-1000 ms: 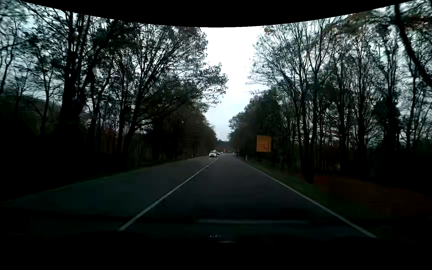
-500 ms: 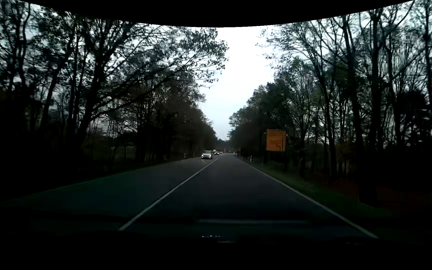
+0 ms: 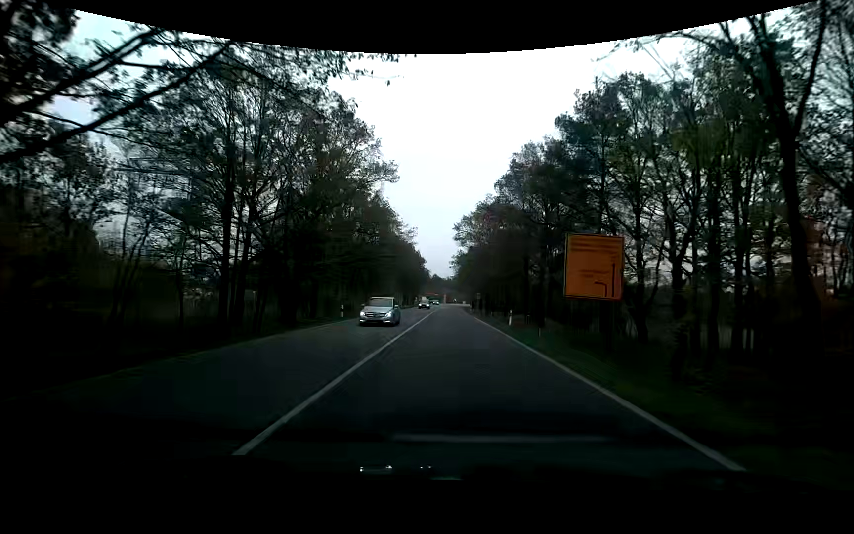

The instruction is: Follow the waypoints while adhering to traffic rules and regulations

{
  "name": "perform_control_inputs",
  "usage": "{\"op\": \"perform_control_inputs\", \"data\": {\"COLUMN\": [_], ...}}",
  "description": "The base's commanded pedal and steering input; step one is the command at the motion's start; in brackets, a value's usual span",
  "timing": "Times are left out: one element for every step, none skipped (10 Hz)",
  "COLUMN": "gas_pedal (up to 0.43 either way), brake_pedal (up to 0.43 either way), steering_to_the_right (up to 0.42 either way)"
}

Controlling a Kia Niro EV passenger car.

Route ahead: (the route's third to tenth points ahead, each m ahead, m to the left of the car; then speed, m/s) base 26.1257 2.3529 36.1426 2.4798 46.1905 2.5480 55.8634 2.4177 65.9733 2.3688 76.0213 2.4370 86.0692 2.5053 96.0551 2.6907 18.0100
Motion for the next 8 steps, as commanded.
{"op": "perform_control_inputs", "data": {"gas_pedal": [0.197,0.197,0.197,0.197,0.197,0.197,0.197,0.197], "brake_pedal": [0.0,0.0,0.0,0.0,0.0,0.0,0.0,0.0], "steering_to_the_right": [0.002,0.002,0.002,0.002,0.002,0.002,0.002,0.002]}}
